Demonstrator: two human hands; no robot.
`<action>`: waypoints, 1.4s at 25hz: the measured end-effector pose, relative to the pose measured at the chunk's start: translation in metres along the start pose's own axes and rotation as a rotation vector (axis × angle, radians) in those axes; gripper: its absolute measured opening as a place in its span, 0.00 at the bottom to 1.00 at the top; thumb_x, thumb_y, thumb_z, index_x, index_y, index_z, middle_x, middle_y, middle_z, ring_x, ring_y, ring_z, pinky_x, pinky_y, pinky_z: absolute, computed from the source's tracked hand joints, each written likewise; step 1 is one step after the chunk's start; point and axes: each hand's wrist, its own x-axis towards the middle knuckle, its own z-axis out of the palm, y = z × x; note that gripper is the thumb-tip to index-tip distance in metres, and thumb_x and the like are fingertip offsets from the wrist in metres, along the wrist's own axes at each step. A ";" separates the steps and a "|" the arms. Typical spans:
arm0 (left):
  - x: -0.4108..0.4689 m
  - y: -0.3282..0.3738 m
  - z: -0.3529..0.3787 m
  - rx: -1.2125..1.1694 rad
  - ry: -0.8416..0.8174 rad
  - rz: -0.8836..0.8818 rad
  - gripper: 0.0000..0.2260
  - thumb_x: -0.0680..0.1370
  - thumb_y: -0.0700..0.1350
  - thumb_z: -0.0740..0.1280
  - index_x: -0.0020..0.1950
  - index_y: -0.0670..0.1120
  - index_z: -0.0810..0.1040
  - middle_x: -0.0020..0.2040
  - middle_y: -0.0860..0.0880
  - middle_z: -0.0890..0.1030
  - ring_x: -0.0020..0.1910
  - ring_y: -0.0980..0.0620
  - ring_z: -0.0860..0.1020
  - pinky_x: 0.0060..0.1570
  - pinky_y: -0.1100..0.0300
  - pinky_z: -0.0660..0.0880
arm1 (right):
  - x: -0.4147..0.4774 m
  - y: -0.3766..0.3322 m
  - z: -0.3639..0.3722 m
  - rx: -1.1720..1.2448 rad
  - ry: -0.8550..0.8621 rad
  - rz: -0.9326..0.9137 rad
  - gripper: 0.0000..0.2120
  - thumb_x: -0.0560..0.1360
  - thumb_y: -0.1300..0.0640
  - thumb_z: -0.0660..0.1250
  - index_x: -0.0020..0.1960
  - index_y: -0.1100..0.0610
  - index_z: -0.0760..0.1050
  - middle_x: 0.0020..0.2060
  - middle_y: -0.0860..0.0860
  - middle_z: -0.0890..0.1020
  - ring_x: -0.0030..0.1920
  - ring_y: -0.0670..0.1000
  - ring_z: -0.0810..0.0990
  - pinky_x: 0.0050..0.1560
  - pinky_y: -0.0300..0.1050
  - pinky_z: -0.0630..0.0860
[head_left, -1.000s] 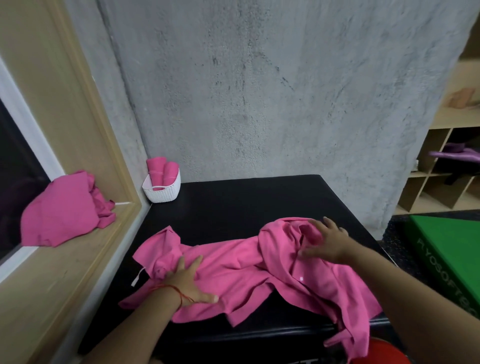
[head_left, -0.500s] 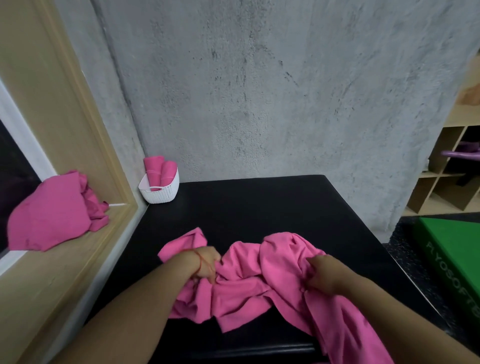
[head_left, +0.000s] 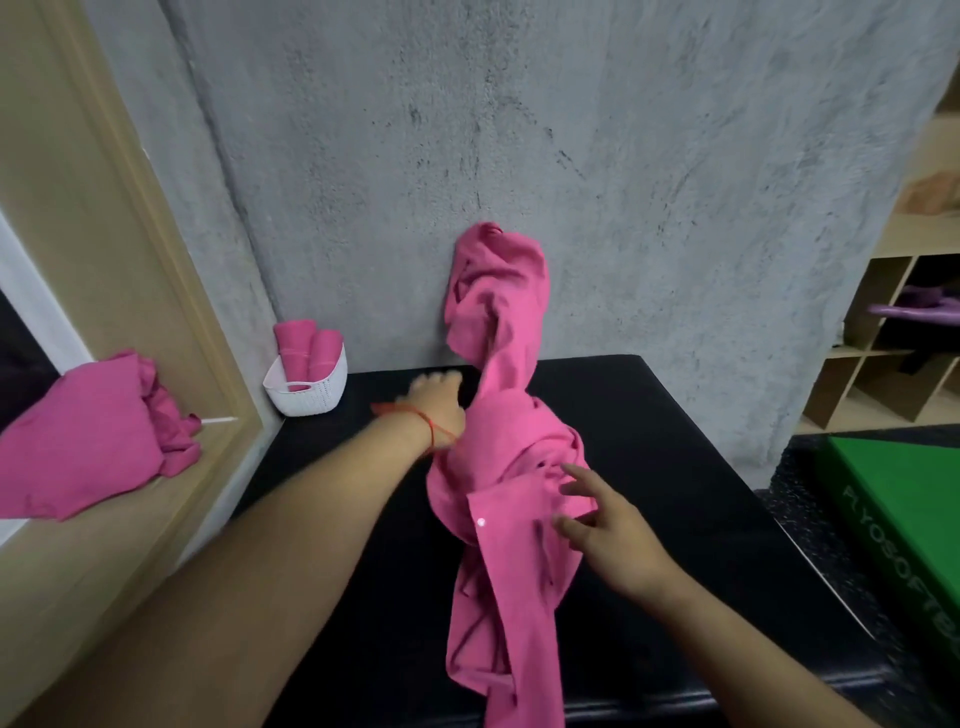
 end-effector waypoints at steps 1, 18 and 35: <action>-0.018 0.000 0.032 -0.026 -0.074 -0.014 0.30 0.77 0.57 0.59 0.76 0.46 0.65 0.75 0.40 0.69 0.73 0.36 0.69 0.72 0.36 0.68 | -0.001 0.004 0.006 -0.011 -0.002 0.007 0.26 0.79 0.56 0.75 0.72 0.37 0.73 0.61 0.39 0.82 0.46 0.44 0.86 0.52 0.41 0.81; -0.180 0.023 0.180 -0.515 -0.033 -0.274 0.25 0.80 0.67 0.60 0.46 0.47 0.83 0.48 0.46 0.81 0.51 0.41 0.77 0.50 0.53 0.72 | -0.026 0.070 0.065 0.062 0.157 0.513 0.06 0.71 0.55 0.72 0.48 0.53 0.81 0.44 0.51 0.86 0.42 0.53 0.84 0.45 0.57 0.84; -0.169 -0.087 0.092 -1.105 0.234 -0.444 0.06 0.82 0.44 0.66 0.47 0.45 0.79 0.44 0.43 0.83 0.45 0.45 0.80 0.51 0.42 0.79 | -0.012 -0.019 -0.044 0.158 0.511 0.260 0.12 0.77 0.53 0.74 0.38 0.58 0.80 0.32 0.49 0.83 0.37 0.49 0.80 0.40 0.46 0.74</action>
